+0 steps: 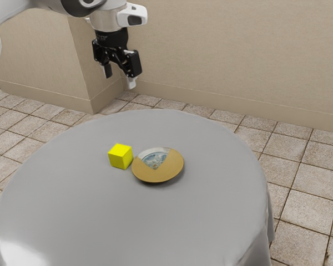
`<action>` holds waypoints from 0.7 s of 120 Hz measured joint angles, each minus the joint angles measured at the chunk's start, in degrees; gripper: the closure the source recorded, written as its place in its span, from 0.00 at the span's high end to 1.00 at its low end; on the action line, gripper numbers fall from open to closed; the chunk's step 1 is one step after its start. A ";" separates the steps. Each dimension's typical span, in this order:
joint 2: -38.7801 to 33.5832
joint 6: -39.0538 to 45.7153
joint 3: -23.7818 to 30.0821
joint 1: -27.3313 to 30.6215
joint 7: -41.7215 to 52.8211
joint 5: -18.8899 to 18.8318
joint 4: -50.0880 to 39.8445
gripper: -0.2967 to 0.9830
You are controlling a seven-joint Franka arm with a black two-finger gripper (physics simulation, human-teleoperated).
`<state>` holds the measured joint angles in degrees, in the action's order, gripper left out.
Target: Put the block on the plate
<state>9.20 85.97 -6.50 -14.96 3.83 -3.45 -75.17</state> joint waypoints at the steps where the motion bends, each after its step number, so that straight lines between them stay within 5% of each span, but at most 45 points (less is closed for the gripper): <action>1: 0.00 0.02 0.00 0.00 0.02 0.00 -0.01 0.77; 36: 1.11 1.16 -0.94 0.31 0.51 0.18 -3.59 0.77; 63: 10.53 9.57 -1.38 10.16 2.04 1.56 -7.99 0.77; 84: 15.15 18.63 -1.32 12.22 3.75 3.29 -12.06 0.77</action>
<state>24.35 104.60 -7.82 -2.74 7.58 -0.16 -87.23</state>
